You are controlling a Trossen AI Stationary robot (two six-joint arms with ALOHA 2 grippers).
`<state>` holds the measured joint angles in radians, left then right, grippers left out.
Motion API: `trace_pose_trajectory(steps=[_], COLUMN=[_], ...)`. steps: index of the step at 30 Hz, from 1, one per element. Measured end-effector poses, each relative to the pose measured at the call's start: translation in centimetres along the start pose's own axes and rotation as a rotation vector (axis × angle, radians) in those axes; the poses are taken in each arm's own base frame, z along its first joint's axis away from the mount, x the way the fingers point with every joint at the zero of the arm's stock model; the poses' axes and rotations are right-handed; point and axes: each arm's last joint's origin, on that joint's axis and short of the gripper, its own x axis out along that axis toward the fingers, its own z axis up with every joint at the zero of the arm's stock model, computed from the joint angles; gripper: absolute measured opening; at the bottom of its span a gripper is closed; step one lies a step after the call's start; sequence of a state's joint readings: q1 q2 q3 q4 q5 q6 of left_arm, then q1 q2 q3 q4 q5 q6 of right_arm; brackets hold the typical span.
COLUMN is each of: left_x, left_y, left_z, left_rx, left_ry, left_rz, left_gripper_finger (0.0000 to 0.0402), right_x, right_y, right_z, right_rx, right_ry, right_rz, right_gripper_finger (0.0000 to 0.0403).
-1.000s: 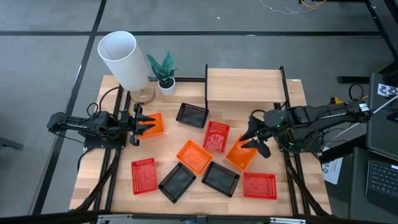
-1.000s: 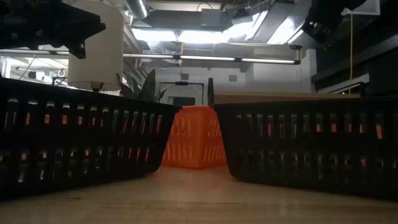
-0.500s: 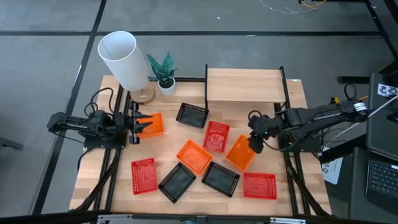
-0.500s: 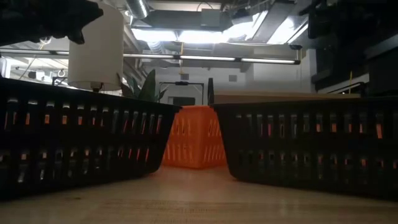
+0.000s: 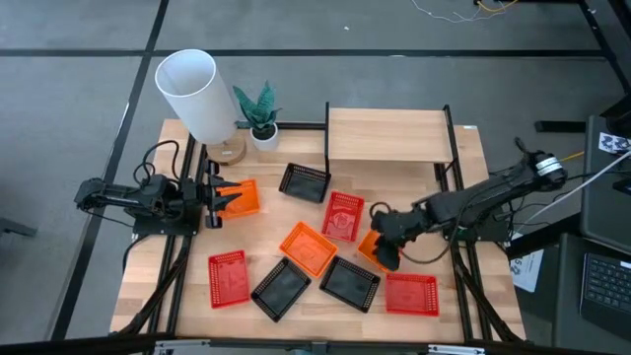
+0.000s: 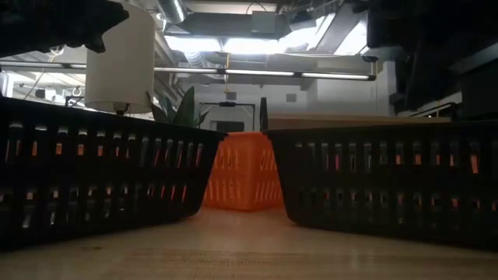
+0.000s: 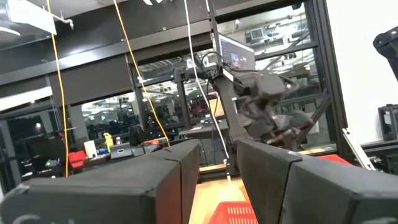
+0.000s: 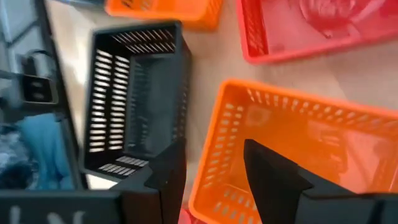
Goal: Stack baskets on shelf by color
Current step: Put the right orange basket on the shelf
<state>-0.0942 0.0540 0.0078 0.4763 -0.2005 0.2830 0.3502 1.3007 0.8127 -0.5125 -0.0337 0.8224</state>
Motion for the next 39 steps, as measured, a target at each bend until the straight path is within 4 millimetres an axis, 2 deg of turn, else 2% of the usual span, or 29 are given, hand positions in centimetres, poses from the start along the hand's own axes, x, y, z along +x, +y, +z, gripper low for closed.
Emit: trace_pose_trajectory(steps=[6,14,21,28,32,37,39], left_x=[0.0,0.0,0.0,0.0,0.0,0.0,0.0], left_y=[0.0,0.0,0.0,0.0,0.0,0.0,0.0], left_z=[0.0,0.0,0.0,0.0,0.1,0.0,0.0], left_rx=[0.014,0.016,0.016,0.015,0.015,0.015,0.015], left_ry=[0.0,0.0,-0.001,-0.005,-0.005,-0.005,-0.005], left_rz=[0.0,0.0,0.001,0.001,0.002,0.001,0.002], left_gripper_finger=[0.0105,0.0105,0.0104,0.0103,0.0105,0.0103,0.0103], right_x=[2.6,5.1,7.5,8.3,8.3,8.2,8.2], right_y=[0.6,1.5,0.8,0.5,0.5,0.4,0.4], right_z=[-1.0,-0.5,-1.1,-1.3,-1.3,-1.3,-1.3], right_rx=[0.034,0.033,0.036,0.103,0.115,0.108,0.105], right_ry=[0.053,0.079,0.143,0.155,0.158,0.155,0.152], right_rz=[-0.084,-0.152,-0.235,-0.263,-0.269,-0.283,-0.287], right_gripper_finger=[0.0161,0.0161,0.0161,0.0159,0.0126,0.0026,0.0013])
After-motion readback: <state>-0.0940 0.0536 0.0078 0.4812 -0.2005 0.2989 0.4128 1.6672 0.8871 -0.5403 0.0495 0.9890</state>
